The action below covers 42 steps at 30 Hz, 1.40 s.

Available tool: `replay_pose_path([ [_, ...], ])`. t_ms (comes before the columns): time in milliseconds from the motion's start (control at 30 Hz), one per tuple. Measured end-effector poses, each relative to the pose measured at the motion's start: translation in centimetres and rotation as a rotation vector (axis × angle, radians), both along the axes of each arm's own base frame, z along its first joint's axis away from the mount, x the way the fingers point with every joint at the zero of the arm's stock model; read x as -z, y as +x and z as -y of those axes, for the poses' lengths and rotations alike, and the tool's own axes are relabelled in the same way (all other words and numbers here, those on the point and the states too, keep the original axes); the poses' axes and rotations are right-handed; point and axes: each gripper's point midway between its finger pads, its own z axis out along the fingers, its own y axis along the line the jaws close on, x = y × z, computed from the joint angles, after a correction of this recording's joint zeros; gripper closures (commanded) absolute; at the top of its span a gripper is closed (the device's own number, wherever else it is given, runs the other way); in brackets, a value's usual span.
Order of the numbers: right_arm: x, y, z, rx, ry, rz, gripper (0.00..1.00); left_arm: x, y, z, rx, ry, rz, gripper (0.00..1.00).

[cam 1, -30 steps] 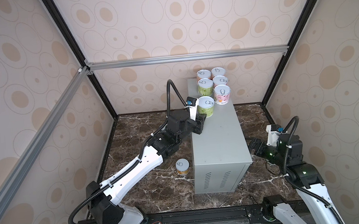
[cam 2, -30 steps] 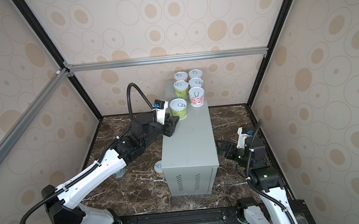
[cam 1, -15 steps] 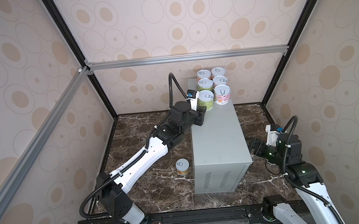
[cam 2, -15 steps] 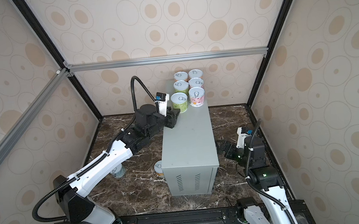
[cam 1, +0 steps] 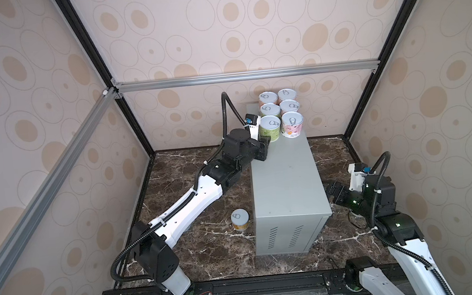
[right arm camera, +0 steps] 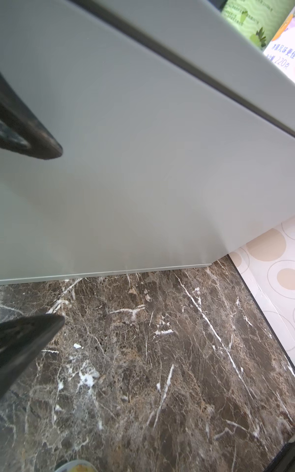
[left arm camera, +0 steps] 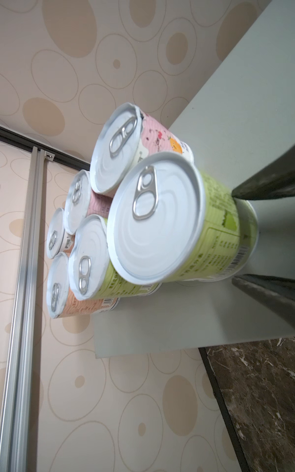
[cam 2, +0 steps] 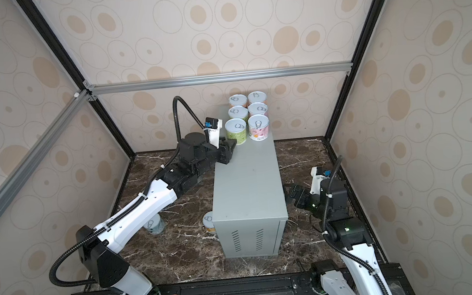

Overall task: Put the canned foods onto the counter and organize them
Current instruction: 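Lower the green-labelled can in front of the green and pink cans, then open the left gripper and withdraw it from the placed can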

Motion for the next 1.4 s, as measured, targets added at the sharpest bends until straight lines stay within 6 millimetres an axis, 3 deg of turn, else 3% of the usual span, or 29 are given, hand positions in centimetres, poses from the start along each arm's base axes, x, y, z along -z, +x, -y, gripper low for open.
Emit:
replay_pose_path([
  [467, 0.3, 0.1, 0.1, 0.006, -0.005, -0.003, 0.03, -0.2, 0.4, 1.0, 0.032, -0.002, -0.008, 0.53],
  [700, 0.4, 0.1, 0.3, 0.013, -0.015, -0.002, 0.03, -0.2, 0.3, 1.2, 0.045, -0.006, -0.008, 0.48],
  [1133, 0.7, 0.7, 0.9, 0.041, -0.043, -0.03, 0.03, -1.4, -0.6, 0.4, 0.046, -0.01, -0.003, 0.18],
  [1267, 1.1, 0.9, 1.2, 0.058, -0.058, -0.054, 0.03, -3.4, -2.1, -1.1, 0.036, -0.03, 0.028, 0.06],
  [1400, 1.5, 1.4, 1.6, 0.074, -0.082, -0.088, 0.03, -5.1, -4.3, -3.4, 0.021, -0.053, 0.063, 0.01],
])
